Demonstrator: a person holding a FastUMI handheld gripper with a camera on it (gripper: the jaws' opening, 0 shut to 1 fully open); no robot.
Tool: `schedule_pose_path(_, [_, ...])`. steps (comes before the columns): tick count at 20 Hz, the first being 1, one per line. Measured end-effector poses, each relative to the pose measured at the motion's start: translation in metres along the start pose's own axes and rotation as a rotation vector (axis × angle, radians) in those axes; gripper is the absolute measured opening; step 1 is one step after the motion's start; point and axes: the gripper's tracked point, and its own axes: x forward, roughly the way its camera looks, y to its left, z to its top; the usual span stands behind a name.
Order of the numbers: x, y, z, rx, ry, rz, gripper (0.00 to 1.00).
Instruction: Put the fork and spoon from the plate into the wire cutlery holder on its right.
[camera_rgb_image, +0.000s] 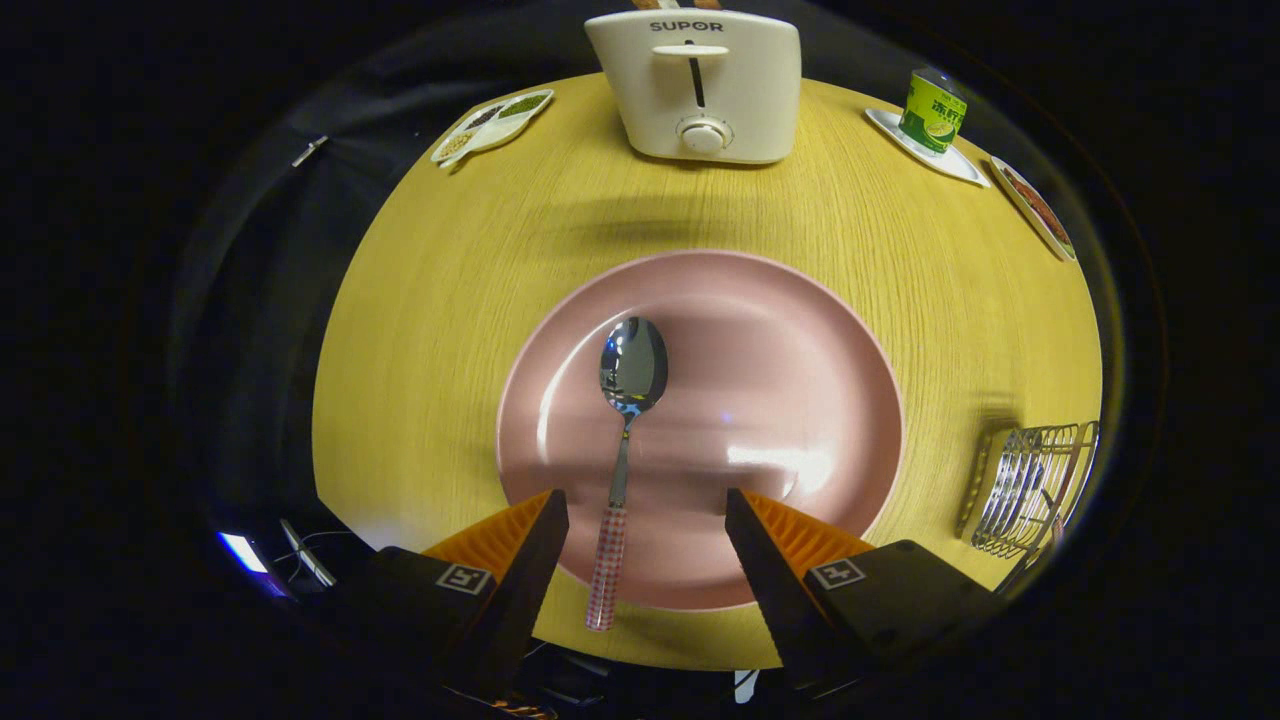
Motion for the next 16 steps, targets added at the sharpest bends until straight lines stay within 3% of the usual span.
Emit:
schedule_pose_path(3, [0.007, 0.004, -0.004, -0.005, 0.014, -0.013, 0.96])
schedule_pose_path(6, [0.008, 0.000, -0.005, -0.013, 0.023, -0.043, 0.77])
schedule_pose_path(8, [0.010, -0.001, -0.005, -0.005, 0.030, -0.041, 0.72])
schedule_pose_path(13, [0.010, -0.005, -0.013, -0.029, 0.051, -0.050, 0.22])
schedule_pose_path(16, [0.012, -0.012, -0.015, -0.023, 0.056, -0.031, 0.15])
